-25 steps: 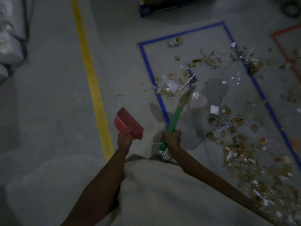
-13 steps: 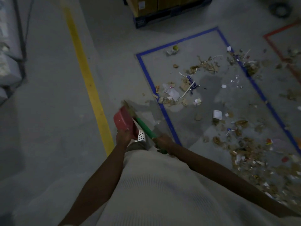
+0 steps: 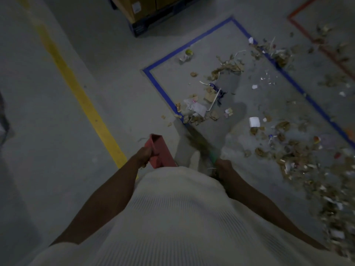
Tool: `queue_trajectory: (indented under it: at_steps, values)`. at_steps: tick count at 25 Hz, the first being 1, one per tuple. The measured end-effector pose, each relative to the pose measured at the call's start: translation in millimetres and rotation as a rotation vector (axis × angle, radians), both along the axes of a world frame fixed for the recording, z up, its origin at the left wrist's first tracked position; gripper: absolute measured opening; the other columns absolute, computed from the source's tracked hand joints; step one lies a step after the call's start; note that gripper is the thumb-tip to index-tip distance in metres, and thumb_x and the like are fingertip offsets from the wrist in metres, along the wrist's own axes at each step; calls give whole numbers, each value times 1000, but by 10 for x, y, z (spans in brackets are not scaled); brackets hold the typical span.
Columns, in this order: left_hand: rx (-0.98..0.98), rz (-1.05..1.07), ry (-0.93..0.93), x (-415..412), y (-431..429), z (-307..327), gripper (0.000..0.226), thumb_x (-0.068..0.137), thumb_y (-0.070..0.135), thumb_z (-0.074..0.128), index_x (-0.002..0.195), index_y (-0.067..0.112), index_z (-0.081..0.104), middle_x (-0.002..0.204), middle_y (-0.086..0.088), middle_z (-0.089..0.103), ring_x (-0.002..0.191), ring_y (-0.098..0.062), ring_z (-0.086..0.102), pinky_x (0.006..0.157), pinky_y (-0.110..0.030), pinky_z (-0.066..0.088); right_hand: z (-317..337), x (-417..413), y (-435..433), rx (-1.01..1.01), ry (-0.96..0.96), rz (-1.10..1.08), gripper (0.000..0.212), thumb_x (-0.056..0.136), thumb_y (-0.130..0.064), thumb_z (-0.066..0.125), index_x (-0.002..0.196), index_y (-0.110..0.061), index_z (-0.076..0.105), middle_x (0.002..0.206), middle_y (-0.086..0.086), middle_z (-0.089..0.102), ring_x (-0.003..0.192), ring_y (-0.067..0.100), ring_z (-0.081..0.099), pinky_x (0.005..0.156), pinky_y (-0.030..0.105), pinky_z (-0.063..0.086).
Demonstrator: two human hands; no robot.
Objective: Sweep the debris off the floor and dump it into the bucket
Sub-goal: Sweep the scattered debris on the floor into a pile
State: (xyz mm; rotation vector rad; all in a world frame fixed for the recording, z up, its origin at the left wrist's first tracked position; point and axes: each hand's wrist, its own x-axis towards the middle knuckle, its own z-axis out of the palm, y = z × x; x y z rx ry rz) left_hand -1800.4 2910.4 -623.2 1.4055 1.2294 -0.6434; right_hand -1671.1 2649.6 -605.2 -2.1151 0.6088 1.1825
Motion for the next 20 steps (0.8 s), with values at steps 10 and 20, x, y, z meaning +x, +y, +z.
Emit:
queue_trajectory:
  at_steps: [10,20]
  values:
    - [50,-4,-51,573,346,-53,10,95,16,57,90,9,53,68,-7,43,48,-16,29,44,-24,23,-184,268,928,177,-78,-357,59,100,-12,51,151,-1,23,139,26,50,99,30,58,69,41,55]
    - [148,171,-95,278,509,-299,40,101,22,52,137,3,55,137,-22,55,120,-35,58,94,-33,49,-347,66,1446,209,-35,297,29,95,-13,60,122,-4,53,87,10,61,65,19,59,56,30,50]
